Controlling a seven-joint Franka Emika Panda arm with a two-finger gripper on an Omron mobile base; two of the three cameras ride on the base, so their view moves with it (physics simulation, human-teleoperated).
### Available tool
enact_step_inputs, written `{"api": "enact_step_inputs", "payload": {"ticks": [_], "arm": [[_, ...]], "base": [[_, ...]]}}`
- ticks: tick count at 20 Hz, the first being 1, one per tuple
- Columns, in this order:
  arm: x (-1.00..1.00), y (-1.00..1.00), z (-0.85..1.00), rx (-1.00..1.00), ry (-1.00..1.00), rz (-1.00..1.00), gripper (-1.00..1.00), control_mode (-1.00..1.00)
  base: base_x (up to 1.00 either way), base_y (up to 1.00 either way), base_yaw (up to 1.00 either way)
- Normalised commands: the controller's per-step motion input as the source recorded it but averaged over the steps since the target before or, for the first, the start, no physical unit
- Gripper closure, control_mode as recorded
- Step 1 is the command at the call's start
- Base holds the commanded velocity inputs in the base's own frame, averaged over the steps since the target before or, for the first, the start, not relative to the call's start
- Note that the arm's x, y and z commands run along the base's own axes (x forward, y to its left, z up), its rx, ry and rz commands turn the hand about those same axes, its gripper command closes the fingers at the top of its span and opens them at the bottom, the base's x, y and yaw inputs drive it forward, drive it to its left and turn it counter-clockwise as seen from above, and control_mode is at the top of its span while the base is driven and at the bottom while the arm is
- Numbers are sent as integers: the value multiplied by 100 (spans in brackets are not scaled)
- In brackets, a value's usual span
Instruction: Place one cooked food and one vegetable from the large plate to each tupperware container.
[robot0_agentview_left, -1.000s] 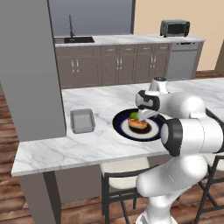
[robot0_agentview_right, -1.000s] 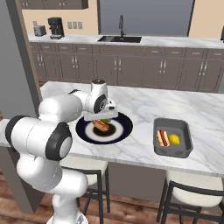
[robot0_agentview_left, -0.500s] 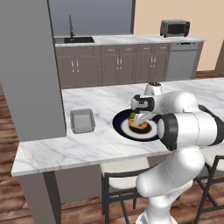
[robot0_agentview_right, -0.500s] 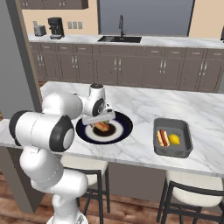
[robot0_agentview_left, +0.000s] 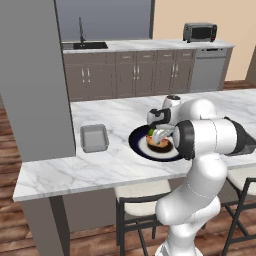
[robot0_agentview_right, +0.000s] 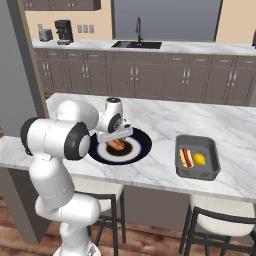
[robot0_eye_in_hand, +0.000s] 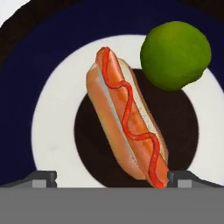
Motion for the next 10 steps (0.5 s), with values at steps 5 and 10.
{"api": "enact_step_inputs", "payload": {"ticks": [5,10], "arm": [[24,0,-28,0,3,9,-100,-100],[31,-1,-34,0,4,10,-100,-100]], "base": [[0,0,0],[0,0,0]]}}
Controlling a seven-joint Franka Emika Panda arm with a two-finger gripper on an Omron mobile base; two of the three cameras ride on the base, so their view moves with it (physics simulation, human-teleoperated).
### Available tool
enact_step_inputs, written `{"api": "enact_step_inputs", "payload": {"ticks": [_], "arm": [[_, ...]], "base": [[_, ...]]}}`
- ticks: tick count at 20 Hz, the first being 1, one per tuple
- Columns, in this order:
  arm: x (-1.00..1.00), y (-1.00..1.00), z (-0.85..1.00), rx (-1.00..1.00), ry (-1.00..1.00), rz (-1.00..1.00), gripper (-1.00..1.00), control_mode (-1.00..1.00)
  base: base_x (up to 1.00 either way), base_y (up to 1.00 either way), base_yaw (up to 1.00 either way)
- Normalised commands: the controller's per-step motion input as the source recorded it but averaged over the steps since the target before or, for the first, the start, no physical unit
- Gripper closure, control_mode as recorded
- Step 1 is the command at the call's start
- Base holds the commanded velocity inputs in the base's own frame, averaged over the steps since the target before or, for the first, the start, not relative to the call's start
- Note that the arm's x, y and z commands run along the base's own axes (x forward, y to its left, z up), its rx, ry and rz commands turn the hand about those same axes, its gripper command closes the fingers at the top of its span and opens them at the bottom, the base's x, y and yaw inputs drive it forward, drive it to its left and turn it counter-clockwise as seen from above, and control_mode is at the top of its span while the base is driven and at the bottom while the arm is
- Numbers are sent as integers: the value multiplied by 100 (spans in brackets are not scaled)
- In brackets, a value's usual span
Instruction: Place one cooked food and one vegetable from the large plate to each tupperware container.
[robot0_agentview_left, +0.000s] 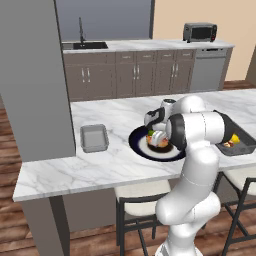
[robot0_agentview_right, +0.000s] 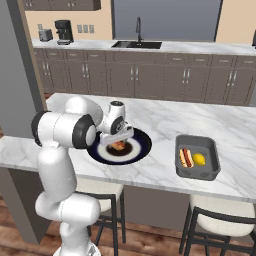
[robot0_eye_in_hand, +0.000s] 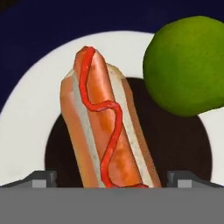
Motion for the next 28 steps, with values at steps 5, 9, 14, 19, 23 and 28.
{"api": "enact_step_inputs", "payload": {"ticks": [5,9,14,19,23,28], "arm": [[31,-1,-31,0,1,9,-100,-100],[11,-1,-27,0,0,7,100,-100],[-14,0,-9,0,0,5,100,-100],[-21,0,-9,0,8,0,100,-100],[-64,0,21,0,2,0,100,-100],[-45,39,82,0,0,0,100,-100]], "base": [[0,0,0],[0,0,0],[0,0,0],[0,0,0],[0,0,0],[0,0,0]]}}
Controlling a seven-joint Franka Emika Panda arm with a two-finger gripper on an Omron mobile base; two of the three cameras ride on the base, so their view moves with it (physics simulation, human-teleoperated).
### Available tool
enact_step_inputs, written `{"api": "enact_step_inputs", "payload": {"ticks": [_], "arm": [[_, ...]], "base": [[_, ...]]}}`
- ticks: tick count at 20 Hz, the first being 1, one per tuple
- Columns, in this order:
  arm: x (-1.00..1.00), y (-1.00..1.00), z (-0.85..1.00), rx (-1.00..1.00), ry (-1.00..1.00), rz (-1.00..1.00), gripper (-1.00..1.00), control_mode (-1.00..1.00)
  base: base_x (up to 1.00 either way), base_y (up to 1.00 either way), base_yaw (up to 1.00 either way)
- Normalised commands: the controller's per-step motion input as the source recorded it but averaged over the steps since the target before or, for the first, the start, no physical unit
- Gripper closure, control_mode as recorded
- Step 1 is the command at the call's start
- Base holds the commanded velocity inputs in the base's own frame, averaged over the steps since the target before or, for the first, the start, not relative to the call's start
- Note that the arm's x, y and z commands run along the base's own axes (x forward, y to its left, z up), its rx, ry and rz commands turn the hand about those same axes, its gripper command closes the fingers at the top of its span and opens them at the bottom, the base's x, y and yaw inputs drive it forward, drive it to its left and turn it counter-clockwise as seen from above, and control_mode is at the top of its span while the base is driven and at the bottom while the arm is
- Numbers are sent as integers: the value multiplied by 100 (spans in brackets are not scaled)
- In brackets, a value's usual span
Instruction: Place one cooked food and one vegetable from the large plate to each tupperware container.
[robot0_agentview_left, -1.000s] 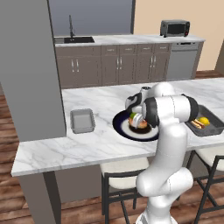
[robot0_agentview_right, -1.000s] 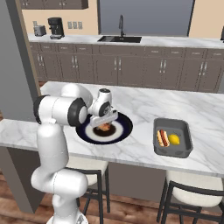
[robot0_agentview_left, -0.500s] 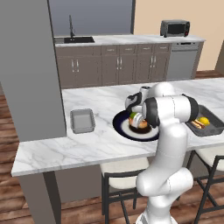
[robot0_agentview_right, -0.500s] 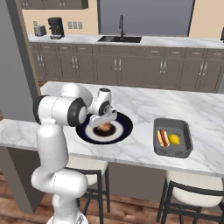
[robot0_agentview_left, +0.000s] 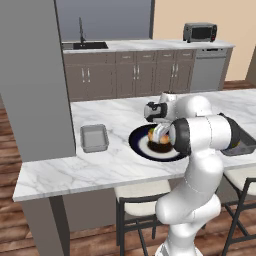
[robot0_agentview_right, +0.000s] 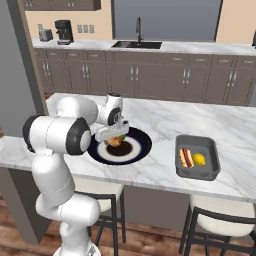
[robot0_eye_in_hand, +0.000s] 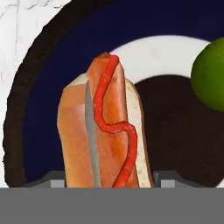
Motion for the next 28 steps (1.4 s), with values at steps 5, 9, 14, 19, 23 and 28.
{"api": "enact_step_inputs", "payload": {"ticks": [5,9,14,19,23,28], "arm": [[-27,70,92,0,-3,0,100,-100],[-2,91,46,0,-18,-8,100,-100],[0,67,19,0,-14,-22,100,-100],[0,58,0,1,-1,-36,100,-100],[0,50,1,12,0,-36,100,-100],[0,19,10,22,0,-24,100,-100]], "base": [[0,0,0],[0,0,0],[0,0,0],[0,0,0],[0,0,0],[0,0,0]]}}
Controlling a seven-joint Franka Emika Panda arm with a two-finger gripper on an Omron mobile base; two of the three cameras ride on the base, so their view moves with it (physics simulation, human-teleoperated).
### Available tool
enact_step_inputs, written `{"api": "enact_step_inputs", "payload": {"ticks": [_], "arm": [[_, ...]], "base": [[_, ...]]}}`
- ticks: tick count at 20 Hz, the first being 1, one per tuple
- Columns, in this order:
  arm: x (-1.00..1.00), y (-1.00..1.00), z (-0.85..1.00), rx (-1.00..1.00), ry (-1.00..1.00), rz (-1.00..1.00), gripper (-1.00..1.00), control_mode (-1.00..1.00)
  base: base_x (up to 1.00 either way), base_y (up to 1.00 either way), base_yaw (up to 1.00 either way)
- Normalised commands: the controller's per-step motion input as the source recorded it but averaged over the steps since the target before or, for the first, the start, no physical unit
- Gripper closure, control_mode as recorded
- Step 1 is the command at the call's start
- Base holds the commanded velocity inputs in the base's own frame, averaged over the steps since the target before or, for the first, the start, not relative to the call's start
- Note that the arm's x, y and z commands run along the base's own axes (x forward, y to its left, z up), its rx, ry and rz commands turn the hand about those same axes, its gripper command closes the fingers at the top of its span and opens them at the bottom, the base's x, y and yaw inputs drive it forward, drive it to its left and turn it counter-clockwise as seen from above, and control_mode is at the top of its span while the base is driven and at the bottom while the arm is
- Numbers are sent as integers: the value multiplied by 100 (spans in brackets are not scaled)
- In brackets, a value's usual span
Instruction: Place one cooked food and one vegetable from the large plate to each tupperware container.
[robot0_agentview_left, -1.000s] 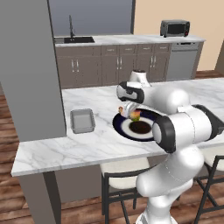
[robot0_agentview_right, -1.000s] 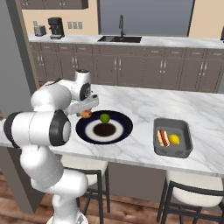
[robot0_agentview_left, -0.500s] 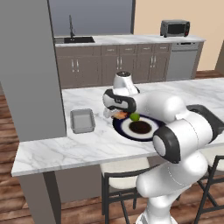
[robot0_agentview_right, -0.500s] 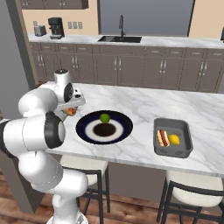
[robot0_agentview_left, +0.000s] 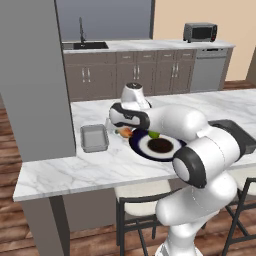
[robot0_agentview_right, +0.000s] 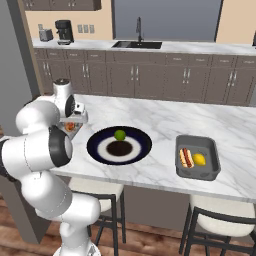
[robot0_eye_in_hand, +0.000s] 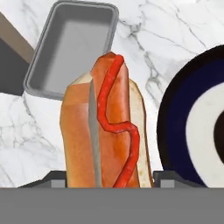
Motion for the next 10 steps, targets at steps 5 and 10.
{"api": "enact_step_inputs", "payload": {"ticks": [5,10], "arm": [[0,11,8,20,0,-16,100,-100],[4,20,0,18,0,-10,100,-100]], "base": [[0,0,0],[0,0,0]]}}
